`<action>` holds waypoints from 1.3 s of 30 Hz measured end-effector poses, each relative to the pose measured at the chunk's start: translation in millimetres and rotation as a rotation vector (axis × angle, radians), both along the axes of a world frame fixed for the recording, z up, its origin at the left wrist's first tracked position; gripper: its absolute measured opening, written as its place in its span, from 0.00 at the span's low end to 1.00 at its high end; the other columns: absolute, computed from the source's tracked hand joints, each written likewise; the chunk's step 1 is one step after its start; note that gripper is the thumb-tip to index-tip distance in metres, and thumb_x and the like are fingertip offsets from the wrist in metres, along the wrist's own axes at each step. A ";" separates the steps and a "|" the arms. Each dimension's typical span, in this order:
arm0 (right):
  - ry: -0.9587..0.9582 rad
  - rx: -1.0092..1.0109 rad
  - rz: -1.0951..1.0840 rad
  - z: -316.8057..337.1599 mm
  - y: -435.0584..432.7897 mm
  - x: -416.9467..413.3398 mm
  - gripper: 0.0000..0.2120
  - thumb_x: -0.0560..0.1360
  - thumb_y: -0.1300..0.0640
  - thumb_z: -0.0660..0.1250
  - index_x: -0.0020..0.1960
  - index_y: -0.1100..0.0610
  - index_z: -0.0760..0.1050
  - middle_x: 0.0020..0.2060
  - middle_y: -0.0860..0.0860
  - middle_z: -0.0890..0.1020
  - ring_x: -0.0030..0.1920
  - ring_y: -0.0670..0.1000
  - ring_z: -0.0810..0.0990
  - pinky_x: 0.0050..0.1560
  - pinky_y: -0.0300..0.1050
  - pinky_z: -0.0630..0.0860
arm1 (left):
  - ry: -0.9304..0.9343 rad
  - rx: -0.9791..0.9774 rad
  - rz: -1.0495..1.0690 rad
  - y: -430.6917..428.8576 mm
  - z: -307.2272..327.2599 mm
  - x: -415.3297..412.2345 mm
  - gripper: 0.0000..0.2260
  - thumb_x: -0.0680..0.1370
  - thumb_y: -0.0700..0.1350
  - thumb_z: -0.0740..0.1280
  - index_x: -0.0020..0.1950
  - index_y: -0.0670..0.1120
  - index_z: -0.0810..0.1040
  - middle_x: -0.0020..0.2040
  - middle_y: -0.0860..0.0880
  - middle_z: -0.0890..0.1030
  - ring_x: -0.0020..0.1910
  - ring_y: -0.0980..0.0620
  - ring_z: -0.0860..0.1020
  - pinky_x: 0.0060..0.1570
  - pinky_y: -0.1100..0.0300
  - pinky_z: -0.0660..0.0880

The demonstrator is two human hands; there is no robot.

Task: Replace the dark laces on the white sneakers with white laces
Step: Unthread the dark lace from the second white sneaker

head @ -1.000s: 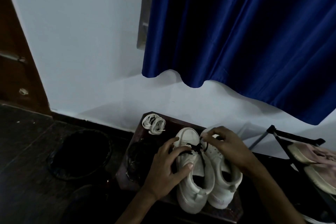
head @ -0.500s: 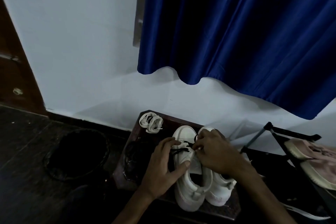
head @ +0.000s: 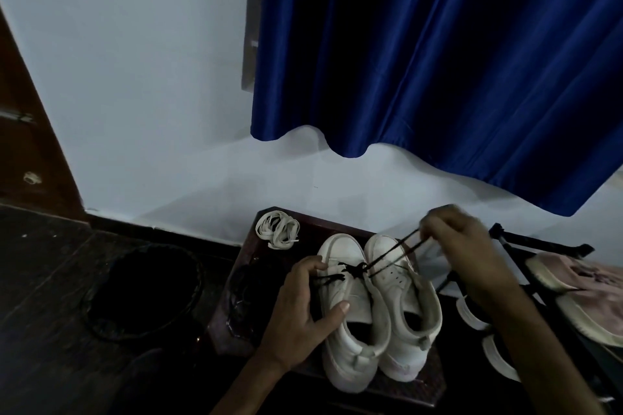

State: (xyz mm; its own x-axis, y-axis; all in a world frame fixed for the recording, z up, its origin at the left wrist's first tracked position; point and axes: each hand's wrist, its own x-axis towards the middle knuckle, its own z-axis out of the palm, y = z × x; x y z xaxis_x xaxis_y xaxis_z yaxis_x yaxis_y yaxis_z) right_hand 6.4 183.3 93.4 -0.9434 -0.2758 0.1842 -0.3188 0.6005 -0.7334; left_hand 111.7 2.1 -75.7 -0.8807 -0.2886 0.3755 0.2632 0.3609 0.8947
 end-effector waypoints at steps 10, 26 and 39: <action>0.121 0.732 0.378 -38.4 -34.5 19.9 0.12 0.75 0.44 0.63 0.57 0.42 0.78 0.62 0.40 0.69 0.65 0.47 0.66 0.64 0.56 0.67 | 0.004 0.031 -0.002 1.6 -0.3 -0.4 0.28 0.72 0.57 0.71 0.69 0.52 0.66 0.64 0.58 0.72 0.66 0.52 0.72 0.64 0.59 0.70; 0.154 -0.110 -0.257 -18.5 16.9 -24.7 0.07 0.75 0.57 0.69 0.42 0.50 0.85 0.38 0.43 0.85 0.40 0.48 0.83 0.47 0.47 0.80 | 0.031 0.051 0.005 1.9 -1.6 -0.9 0.23 0.72 0.54 0.71 0.63 0.49 0.69 0.63 0.58 0.72 0.67 0.52 0.71 0.62 0.69 0.66; 0.040 -0.132 -0.038 -34.7 5.5 -33.4 0.07 0.77 0.57 0.68 0.43 0.53 0.84 0.38 0.48 0.85 0.38 0.49 0.82 0.43 0.45 0.78 | 0.046 0.067 -0.011 3.5 2.6 1.7 0.22 0.72 0.54 0.70 0.62 0.47 0.71 0.63 0.56 0.74 0.66 0.51 0.73 0.61 0.70 0.66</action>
